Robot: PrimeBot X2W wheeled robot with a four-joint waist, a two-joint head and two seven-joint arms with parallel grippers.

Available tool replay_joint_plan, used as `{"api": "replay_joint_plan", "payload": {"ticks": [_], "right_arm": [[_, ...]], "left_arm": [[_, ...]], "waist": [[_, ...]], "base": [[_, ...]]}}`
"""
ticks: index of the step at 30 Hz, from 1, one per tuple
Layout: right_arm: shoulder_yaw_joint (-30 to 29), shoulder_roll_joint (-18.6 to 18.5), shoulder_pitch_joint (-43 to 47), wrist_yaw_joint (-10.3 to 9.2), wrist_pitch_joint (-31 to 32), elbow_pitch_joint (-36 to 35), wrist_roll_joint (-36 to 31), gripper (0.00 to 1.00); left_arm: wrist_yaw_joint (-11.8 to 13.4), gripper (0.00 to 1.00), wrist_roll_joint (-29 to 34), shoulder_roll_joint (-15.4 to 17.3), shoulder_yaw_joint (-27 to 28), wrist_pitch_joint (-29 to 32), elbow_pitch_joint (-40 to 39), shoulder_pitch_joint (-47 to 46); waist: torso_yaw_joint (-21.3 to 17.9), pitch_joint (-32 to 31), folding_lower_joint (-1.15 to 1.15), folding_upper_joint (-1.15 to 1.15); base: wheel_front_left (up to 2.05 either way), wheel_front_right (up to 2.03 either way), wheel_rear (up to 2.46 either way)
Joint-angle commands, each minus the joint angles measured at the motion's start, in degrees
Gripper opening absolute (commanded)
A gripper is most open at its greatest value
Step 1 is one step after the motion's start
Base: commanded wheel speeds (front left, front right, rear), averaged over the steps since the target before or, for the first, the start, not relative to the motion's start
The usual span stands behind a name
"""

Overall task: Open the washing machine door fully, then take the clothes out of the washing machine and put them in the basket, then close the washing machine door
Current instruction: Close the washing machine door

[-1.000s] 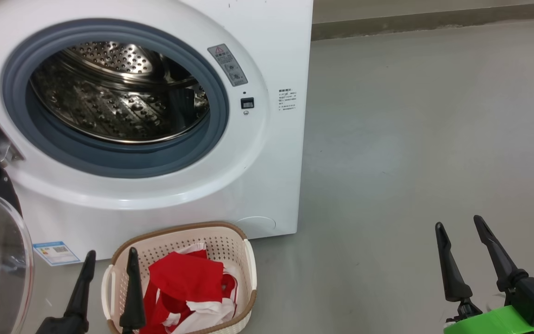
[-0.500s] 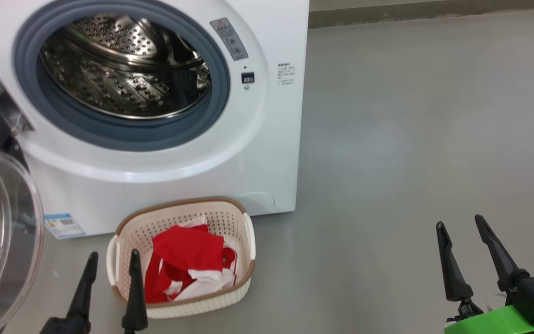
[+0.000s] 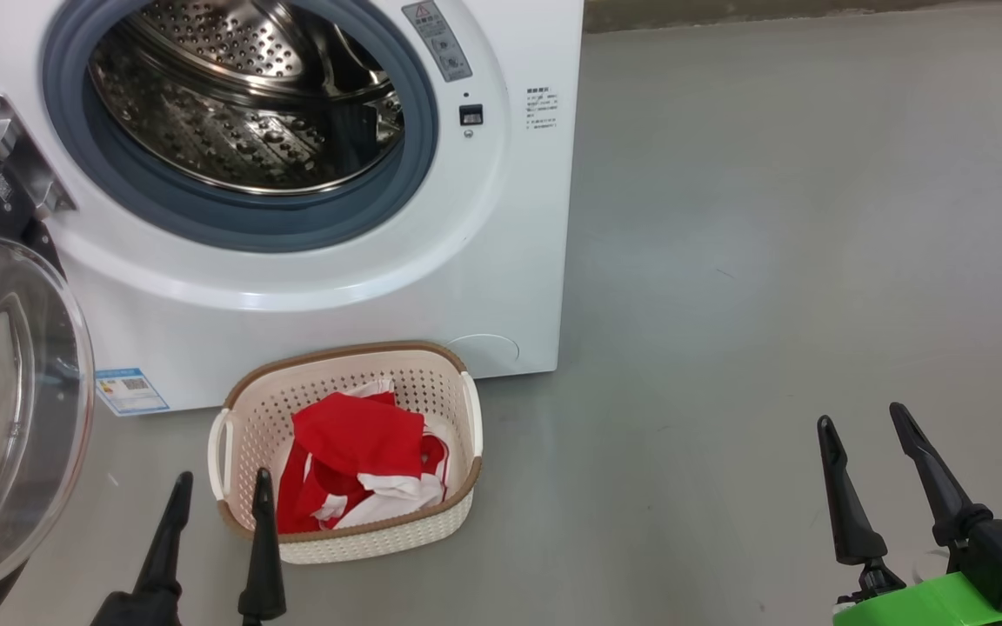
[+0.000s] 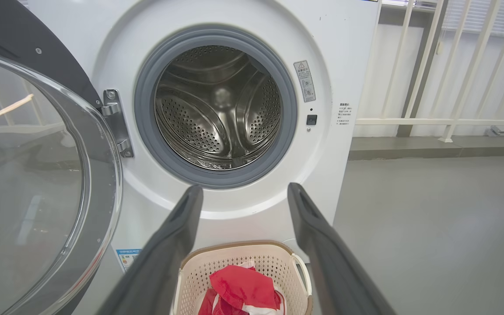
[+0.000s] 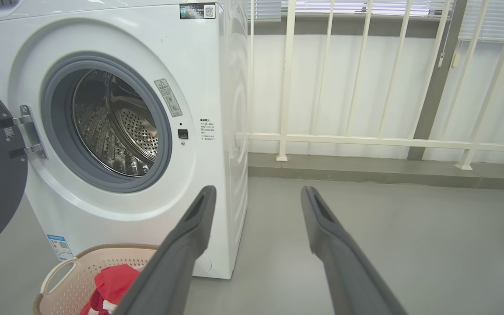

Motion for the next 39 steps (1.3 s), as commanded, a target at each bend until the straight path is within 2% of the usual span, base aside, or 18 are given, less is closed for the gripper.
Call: {"api": "replay_joint_plan", "payload": {"ticks": [1,16,39], "right_arm": [[1.54,-0.82,-2.05,0.35,-0.36,-1.35,0.31,1.0],[2.43,-0.82,-3.12,0.35,-0.36,-1.64,0.04,1.0],[4.66,-0.82,-5.2,0.35,-0.36,-2.54,-1.3,1.0]], "left_arm": [[0.65,1.0,0.46,0.91,1.71,-0.68,-1.84,-2.48],[1.77,1.0,1.12,1.09,1.76,-0.69,-3.45,-3.15],[5.43,1.0,2.23,1.08,0.88,-0.69,-8.23,-2.45]], "waist": [[0.14,0.05,0.0,0.0],[3.99,0.93,0.0,0.0],[20.69,2.2,0.0,0.0]], "base": [[0.0,0.0,0.0],[0.0,0.0,0.0],[0.0,0.0,0.0]]}}
